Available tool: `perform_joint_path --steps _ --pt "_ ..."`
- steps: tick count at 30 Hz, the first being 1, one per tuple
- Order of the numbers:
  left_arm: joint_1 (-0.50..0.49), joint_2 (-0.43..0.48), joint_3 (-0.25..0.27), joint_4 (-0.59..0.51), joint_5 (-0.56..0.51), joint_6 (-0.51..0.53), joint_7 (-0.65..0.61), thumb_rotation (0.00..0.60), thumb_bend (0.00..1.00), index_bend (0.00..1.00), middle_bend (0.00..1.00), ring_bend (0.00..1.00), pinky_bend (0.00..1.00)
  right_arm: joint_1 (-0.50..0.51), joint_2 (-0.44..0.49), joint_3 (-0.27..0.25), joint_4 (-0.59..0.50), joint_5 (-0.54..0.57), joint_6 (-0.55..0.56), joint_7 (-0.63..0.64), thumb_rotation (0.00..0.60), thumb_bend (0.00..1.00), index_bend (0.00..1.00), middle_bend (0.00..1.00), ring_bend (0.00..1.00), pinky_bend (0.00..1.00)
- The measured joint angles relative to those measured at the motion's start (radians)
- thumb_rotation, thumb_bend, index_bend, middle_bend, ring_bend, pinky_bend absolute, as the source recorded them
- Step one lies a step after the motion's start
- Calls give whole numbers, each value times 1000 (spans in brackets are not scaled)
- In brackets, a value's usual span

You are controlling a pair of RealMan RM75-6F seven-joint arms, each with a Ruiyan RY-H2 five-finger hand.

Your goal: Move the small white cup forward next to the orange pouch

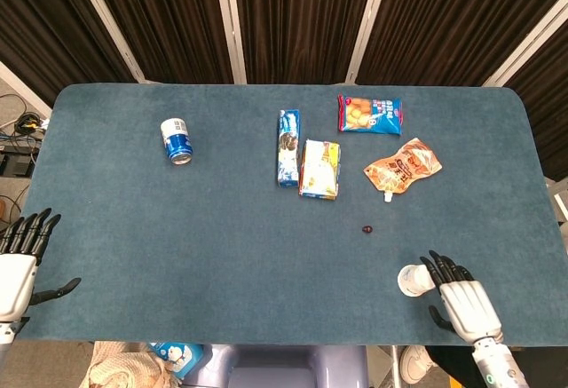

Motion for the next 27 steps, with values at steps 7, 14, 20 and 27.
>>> perform_joint_path --steps 7,14,20,27 --pt "-3 -1 1 -1 0 -6 4 600 15 0 0 0 0 19 -38 14 18 58 -23 -60 600 398 150 38 102 212" --pt "-6 -2 1 -3 0 -10 5 600 15 0 0 0 0 35 -69 24 38 83 -27 -88 600 397 270 86 137 234" --pt "-8 -1 1 -4 -1 -13 3 600 15 0 0 0 0 45 -87 34 59 109 -27 -105 600 397 329 133 173 243" --pt "-10 -2 1 -6 -1 -15 3 600 15 0 0 0 0 52 -88 40 52 119 -17 -96 600 397 378 162 198 249"
